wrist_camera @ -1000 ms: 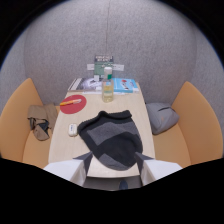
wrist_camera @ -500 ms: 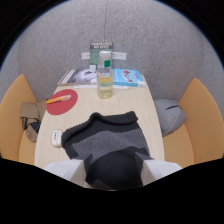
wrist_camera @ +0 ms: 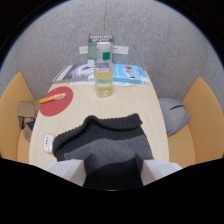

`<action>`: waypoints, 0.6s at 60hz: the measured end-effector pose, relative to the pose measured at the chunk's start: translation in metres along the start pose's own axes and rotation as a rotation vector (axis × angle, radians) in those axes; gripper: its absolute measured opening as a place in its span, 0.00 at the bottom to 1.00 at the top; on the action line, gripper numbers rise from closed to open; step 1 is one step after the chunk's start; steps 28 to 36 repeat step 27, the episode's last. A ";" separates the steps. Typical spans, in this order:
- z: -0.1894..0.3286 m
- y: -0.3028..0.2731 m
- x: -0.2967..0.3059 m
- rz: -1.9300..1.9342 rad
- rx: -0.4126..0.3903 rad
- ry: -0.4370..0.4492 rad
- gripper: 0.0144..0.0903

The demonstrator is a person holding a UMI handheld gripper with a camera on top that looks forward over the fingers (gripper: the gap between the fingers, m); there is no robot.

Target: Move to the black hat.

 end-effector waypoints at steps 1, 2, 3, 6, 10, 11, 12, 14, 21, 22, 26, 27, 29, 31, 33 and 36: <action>0.000 0.000 0.000 0.000 0.001 -0.001 0.95; 0.000 0.000 0.000 0.000 0.001 0.000 0.95; -0.001 0.000 0.000 0.000 0.001 0.000 0.95; -0.001 0.001 -0.001 0.004 -0.001 -0.004 0.95; -0.002 0.001 -0.002 0.006 -0.001 -0.006 0.95; -0.002 0.001 -0.002 0.007 0.000 -0.007 0.96; -0.003 0.001 -0.002 0.008 0.001 -0.007 0.95; -0.003 0.001 -0.002 0.009 0.002 -0.006 0.96; -0.006 0.002 -0.003 0.010 0.007 -0.007 0.95; -0.006 0.002 -0.003 0.010 0.009 -0.007 0.95; -0.007 0.002 -0.003 0.011 0.012 -0.006 0.96; -0.008 0.002 -0.003 0.011 0.013 -0.006 0.95; -0.008 0.002 -0.003 0.011 0.013 -0.006 0.95; -0.008 0.002 -0.003 0.011 0.013 -0.006 0.95; -0.008 0.002 -0.003 0.011 0.013 -0.006 0.95; -0.008 0.002 -0.003 0.011 0.013 -0.006 0.95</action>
